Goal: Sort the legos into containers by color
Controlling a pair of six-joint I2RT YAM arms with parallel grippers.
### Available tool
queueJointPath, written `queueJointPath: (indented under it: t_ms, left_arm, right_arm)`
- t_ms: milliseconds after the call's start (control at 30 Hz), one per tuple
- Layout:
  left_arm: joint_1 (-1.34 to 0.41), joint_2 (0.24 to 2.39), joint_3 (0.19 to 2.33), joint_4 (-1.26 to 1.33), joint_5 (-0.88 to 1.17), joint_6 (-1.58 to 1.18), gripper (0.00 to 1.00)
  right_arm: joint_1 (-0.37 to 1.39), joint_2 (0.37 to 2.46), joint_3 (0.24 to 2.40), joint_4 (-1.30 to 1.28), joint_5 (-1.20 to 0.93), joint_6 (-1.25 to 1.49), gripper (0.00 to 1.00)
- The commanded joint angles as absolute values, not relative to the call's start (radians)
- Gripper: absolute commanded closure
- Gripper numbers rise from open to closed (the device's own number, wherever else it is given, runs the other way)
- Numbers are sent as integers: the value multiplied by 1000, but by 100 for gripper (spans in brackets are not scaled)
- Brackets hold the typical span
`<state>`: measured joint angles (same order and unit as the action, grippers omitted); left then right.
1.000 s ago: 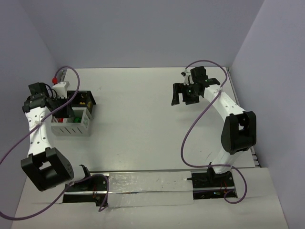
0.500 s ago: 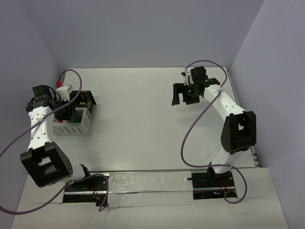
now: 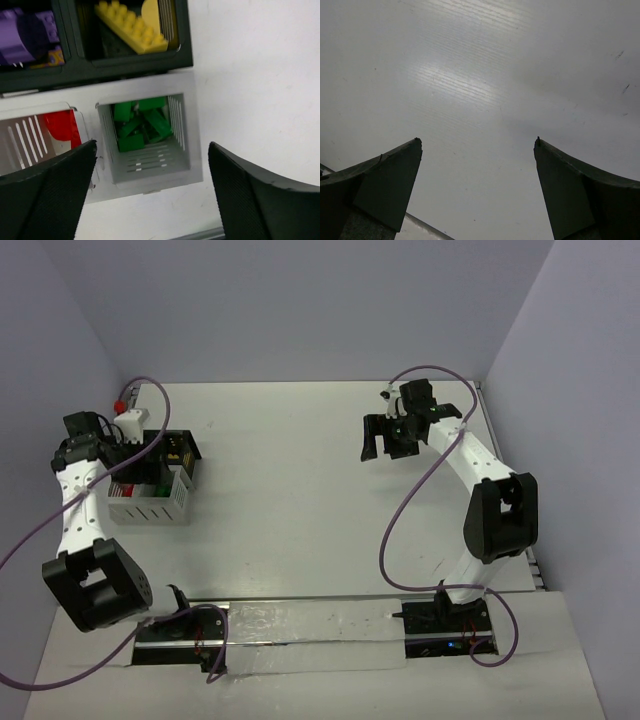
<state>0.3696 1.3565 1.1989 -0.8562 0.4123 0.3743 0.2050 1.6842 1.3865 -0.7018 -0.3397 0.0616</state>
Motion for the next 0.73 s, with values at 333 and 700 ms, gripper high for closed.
queueJointPath:
  t_ms: [333, 700]
  left_arm:
    - [-162, 1299, 1238, -534, 341, 22, 1]
    - [-229, 1246, 1172, -432, 227, 11, 1]
  right_arm:
    - [209, 1278, 1207, -430, -293, 57, 0]
    - [209, 1040, 1065, -368, -163, 59, 0]
